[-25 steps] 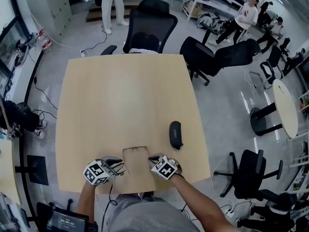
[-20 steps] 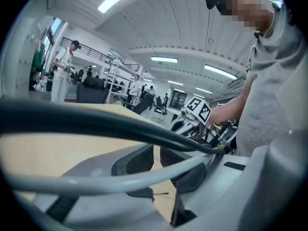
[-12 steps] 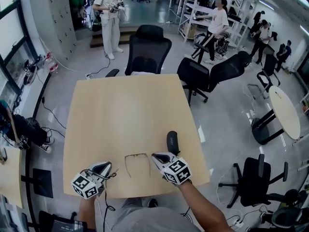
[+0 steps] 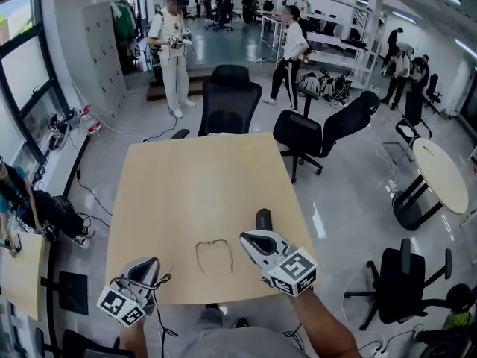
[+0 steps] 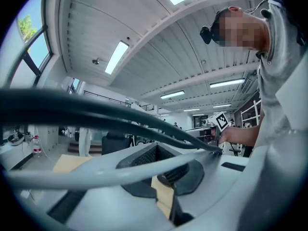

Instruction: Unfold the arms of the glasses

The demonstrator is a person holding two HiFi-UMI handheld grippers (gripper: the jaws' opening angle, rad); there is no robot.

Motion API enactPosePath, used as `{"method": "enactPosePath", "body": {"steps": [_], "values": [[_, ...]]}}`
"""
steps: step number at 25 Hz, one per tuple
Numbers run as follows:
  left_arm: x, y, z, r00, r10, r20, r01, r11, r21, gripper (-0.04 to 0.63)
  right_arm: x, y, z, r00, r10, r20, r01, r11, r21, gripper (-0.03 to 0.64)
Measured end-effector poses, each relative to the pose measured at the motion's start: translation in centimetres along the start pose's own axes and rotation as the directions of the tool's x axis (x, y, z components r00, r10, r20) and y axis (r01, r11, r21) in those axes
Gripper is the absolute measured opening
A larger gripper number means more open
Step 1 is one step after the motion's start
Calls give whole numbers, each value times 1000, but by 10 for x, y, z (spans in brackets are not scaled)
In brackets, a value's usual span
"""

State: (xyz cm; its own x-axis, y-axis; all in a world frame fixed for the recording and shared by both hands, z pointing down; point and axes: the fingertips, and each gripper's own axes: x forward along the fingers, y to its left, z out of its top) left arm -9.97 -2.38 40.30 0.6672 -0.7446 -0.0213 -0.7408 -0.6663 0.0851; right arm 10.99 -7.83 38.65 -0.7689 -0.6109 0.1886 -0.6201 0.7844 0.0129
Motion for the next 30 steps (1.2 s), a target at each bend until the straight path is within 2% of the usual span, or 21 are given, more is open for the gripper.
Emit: {"method": "enactPosePath", "body": {"steps": [5,10,20,23,30], "values": [[-27,-31,34,998,41,37,-43,997,66,6,-36,22,41,996,8,94,-3,999,-50,14],[-56,-45,50,995,84,55,-89,991,100,6,-58,46,60,988,21,151,-12,998,-62,14],[-110,-63,45,992,104,64,-111,988,110,6,-82,99,54,989,-8,145,18,998,-64,9],[-148,-64,41,992,110,60,-115,989,93,6,-76,135,48,991,-1,134,5,999,-36,9],[-243,-74,31,992,106,62,-112,989,94,6,-71,239,49,991,21,130,-14,998,-55,9]]}}
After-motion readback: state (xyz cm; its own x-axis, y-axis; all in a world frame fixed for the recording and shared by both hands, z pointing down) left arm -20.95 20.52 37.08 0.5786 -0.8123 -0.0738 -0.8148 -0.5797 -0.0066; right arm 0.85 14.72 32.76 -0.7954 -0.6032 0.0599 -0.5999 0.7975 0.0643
